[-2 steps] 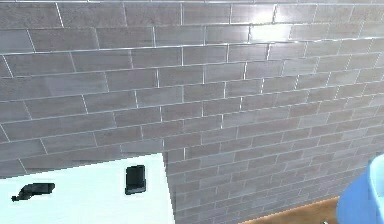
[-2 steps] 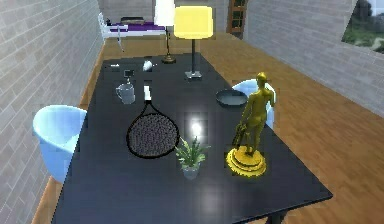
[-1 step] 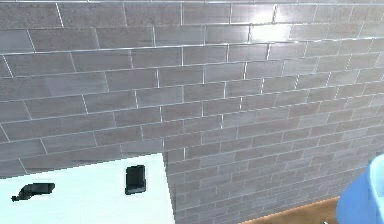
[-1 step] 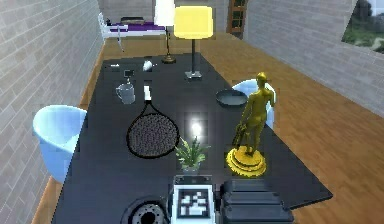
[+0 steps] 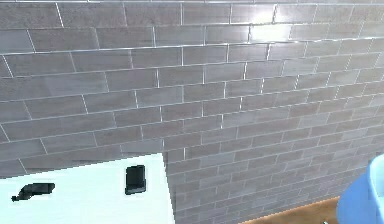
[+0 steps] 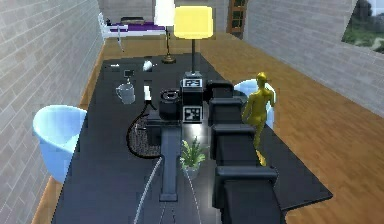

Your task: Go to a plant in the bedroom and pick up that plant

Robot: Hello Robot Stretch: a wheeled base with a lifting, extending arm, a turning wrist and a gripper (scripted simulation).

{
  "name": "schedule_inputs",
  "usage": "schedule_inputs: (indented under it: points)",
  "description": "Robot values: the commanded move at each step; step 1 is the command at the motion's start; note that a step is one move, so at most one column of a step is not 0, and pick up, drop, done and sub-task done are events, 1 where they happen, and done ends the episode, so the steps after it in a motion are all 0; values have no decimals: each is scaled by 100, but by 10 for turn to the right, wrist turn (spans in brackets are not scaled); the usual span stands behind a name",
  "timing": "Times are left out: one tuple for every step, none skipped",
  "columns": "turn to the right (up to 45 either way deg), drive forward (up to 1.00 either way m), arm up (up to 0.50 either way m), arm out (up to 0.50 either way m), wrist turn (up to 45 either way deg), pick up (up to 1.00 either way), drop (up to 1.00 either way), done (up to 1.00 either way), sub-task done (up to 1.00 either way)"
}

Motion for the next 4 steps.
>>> schedule_inputs:
  points:
    - [0, 0, 0, 0, 450, 0, 0, 0, 0]
    - [0, 0, 0, 0, 450, 0, 0, 0, 0]
    - [0, 0, 0, 0, 450, 0, 0, 0, 0]
    - [0, 0, 0, 0, 450, 0, 0, 0, 0]
